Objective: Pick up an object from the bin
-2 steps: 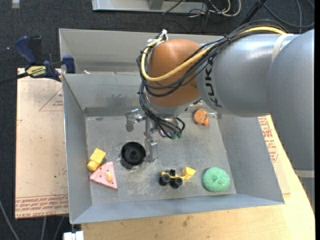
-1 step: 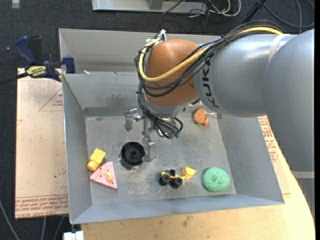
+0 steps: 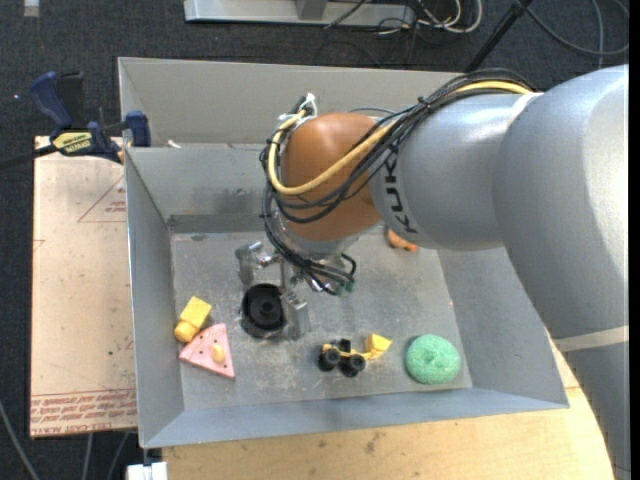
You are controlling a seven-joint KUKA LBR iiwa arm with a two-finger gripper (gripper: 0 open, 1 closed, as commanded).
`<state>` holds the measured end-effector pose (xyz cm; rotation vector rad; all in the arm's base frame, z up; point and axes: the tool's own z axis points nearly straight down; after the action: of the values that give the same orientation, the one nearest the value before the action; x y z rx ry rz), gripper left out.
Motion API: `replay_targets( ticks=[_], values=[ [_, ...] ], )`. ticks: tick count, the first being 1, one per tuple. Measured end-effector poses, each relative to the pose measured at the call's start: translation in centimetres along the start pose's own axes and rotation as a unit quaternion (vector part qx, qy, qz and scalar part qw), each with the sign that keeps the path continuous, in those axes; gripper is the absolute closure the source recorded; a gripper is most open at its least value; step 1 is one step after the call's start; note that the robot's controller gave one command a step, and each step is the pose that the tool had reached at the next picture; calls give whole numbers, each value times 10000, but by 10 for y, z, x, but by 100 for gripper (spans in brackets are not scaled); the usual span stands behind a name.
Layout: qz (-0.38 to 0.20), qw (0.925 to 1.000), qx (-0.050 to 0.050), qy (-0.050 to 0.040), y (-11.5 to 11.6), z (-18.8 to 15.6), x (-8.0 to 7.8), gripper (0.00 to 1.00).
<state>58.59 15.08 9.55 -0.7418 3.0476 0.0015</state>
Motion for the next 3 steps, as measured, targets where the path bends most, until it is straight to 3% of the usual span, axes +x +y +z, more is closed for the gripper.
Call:
replay_targets(
  ticks=[1, 3],
  values=[
    [226, 9997, -12, 10, -3, 25, 9, 100],
    [229, 9997, -14, 26, -2, 22, 10, 100]
  ],
)
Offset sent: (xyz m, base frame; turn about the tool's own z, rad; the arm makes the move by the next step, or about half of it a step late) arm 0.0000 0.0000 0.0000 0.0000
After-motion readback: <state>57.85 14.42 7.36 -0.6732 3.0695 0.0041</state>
